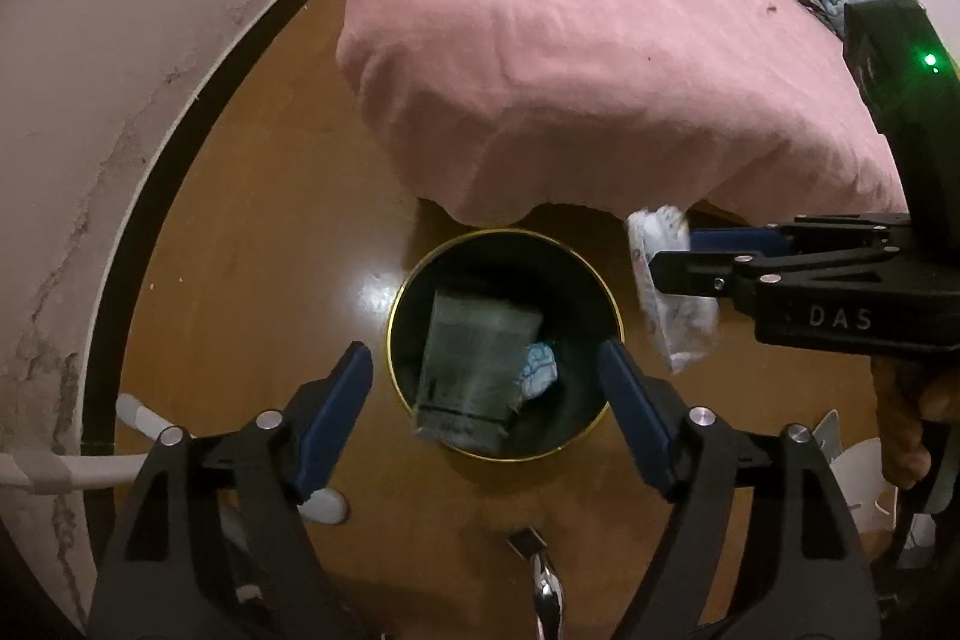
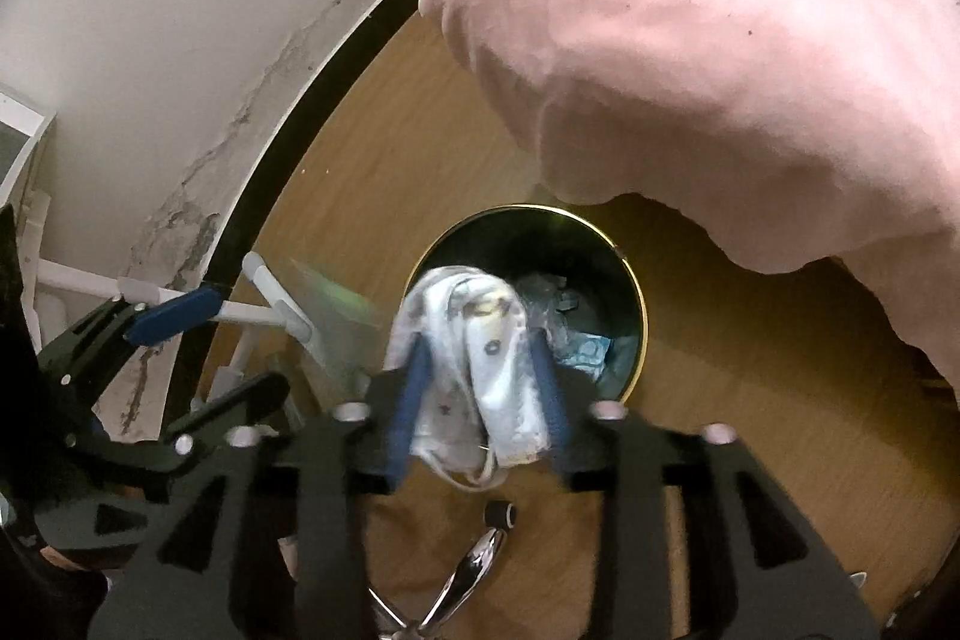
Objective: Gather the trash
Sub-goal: 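Carry the card and wrapper over the black bin and open both tools, then grasp the blue cigarette box with the right tool while the left grasps the grey sock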
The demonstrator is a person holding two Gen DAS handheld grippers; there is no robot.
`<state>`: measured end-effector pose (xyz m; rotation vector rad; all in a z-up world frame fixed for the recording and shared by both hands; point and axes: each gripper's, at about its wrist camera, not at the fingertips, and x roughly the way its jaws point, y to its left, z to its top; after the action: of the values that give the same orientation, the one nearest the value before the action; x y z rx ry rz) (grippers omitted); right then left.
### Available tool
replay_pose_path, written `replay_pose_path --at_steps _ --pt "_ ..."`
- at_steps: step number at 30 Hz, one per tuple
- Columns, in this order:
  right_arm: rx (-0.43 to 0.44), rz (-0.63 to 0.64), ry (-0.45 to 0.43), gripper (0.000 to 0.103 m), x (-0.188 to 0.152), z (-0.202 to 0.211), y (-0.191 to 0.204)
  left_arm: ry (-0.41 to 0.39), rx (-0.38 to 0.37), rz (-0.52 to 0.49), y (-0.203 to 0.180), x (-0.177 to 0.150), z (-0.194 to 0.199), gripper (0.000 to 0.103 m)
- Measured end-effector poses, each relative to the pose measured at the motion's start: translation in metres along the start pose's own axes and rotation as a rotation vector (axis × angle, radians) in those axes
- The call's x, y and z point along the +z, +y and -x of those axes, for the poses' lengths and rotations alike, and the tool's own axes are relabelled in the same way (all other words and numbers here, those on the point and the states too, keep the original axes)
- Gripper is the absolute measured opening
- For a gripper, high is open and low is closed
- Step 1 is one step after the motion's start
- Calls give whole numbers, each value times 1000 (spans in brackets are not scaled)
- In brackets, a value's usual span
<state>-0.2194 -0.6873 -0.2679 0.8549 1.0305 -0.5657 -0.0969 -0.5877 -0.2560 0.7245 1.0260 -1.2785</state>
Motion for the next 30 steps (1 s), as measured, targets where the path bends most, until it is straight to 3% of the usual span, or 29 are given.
replay_pose_path --at_steps 4,7,8,11,15,18,21,25,27,30 --pt "-3 -4 -25 50 4 12 3 -26 21 6 -2 3 20 81" --pt "-22 -6 -75 50 4 43 8 -66 44 -10 -11 6 55 85" --pt "-24 -5 -97 57 4 55 11 -81 43 -18 -14 6 67 87" --pt "-49 43 -203 69 4 105 35 -179 27 -18 -20 3 134 92" --pt "3 184 -318 72 1 160 102 -291 40 46 0 -23 220 95" --pt "108 341 -341 72 -9 171 183 -360 151 166 46 -73 288 96" --pt "265 549 -284 72 -33 160 289 -397 304 332 102 -138 343 96" --pt "402 771 -185 72 -79 135 407 -375 504 560 166 -233 397 96" --pt "458 847 -130 72 -101 124 461 -354 567 680 192 -285 419 96" --pt "515 855 -28 72 -113 109 515 -339 607 824 220 -353 446 96"
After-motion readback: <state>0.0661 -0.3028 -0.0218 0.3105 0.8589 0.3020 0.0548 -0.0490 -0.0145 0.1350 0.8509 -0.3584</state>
